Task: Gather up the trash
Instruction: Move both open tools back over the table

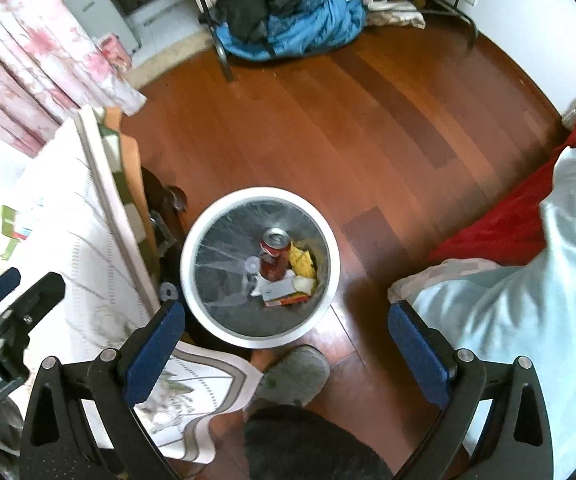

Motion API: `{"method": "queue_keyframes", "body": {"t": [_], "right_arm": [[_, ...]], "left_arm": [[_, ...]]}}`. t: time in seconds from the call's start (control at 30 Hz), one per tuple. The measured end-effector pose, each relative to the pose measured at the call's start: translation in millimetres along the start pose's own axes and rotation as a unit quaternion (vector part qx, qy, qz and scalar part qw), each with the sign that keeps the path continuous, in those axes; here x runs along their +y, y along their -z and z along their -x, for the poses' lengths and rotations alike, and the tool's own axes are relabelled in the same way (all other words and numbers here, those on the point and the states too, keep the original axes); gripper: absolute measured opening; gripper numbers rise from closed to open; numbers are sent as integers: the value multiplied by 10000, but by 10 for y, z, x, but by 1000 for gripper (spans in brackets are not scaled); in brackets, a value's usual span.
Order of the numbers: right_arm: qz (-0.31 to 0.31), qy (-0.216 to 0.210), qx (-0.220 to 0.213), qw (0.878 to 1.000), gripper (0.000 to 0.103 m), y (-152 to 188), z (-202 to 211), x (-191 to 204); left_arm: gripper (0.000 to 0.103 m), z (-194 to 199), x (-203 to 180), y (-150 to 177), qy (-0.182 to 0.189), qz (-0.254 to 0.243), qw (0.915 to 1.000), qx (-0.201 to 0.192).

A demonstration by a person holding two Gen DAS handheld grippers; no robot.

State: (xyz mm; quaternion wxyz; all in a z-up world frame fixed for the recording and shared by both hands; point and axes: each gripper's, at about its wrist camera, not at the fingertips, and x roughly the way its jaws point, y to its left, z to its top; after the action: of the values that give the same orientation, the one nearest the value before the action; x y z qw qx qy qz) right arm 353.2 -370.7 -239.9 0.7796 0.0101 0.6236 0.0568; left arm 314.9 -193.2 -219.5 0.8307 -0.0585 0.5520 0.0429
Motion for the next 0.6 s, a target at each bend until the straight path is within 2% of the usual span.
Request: {"method": "queue_keyframes", "body": {"t": [0.2,0.33,0.4,0.47,0.53,0.6], "right_arm": [[222,-326,-446,9982,103,-6,617,311],[879,-655,-533,9926,103,-126,816,934],[1238,-743,-486,9883,103,-174,795,1266],[1720,-796,-325,9813,103,-229,669,1742],[2453,-842,30,9658,103,-266,410,2377],[3034,-727,320,9495,103,-274,141,2836]], "left_arm": [[99,554,292,-32,-158,323,9985,-421],[99,835,768,-16,-205,824,9935,-751],[99,881,1098,41,-396,1091,9897,-844],[99,836,1498,142,-795,1368,9839,-833],[99,715,1867,277,-1164,1646,9768,-717],[99,505,2305,472,-1508,2040,9658,-534]]}}
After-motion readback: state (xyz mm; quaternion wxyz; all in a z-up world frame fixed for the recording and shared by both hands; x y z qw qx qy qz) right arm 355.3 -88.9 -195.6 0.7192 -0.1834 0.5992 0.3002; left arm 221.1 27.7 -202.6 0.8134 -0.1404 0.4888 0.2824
